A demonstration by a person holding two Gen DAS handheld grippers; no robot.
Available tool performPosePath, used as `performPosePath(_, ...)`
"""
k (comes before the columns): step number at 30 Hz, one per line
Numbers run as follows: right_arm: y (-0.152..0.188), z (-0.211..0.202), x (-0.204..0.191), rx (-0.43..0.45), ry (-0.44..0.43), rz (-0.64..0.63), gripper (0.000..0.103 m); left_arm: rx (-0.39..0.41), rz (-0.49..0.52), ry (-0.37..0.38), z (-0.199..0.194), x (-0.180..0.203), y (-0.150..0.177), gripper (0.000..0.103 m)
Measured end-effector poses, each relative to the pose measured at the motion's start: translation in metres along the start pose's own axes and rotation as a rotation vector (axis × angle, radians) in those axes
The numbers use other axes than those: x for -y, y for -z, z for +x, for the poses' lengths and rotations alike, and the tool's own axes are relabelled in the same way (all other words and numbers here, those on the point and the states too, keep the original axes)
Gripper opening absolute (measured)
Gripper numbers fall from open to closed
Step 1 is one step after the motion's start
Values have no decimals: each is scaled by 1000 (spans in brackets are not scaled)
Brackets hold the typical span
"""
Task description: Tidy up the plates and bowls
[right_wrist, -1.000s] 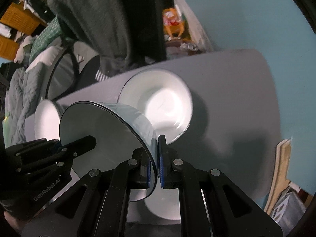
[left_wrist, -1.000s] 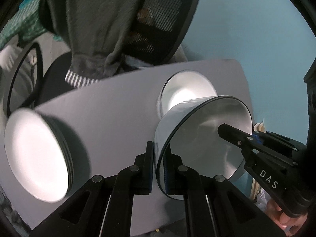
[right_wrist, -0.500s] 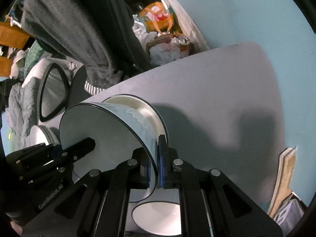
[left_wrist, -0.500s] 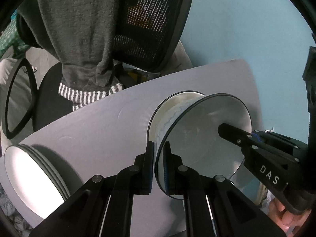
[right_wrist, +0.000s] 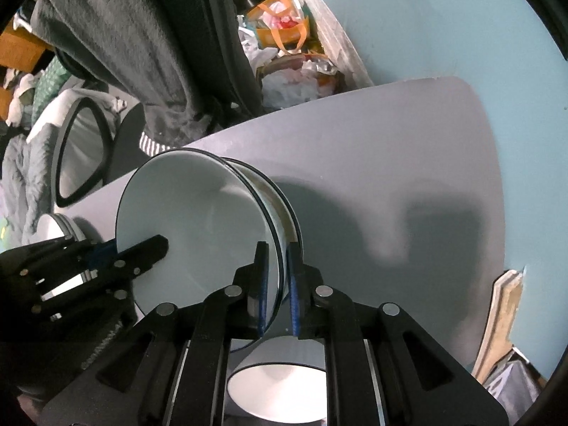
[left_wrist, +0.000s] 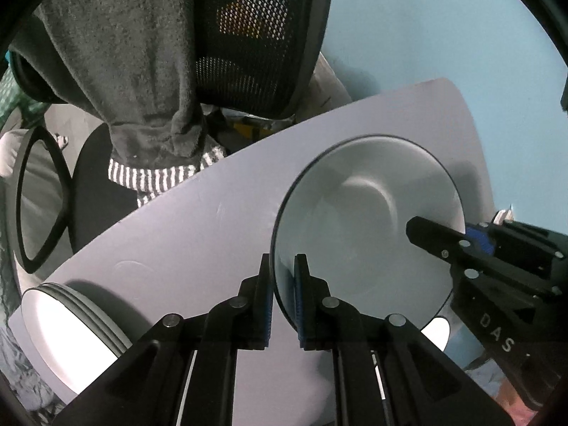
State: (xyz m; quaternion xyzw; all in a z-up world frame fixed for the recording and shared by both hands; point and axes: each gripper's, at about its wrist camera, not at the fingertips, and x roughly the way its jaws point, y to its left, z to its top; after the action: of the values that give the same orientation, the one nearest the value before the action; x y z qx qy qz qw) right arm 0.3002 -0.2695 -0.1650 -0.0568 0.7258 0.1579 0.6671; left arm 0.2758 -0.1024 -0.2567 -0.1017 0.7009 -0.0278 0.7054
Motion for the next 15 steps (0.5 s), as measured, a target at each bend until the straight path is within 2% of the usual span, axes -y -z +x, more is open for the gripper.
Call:
performPosePath(4,1,-3,2,-6,-4,18,15,-8,1,-1,1,0,2,18)
performPosePath(6,3,-8,2,4,10,20,28,0,-3,2,-2,0,3,23)
performPosePath(9,4,-7,3,-1,-13,29,28,5,0,-8,-4,0,5,23)
performPosePath(13,7,-10,4,9,3,34,29,27,10,-25,-11,2,8,25)
performPosePath(15,11,-15,5,26,14,34,37,45,14,-35,-17,3,11,26)
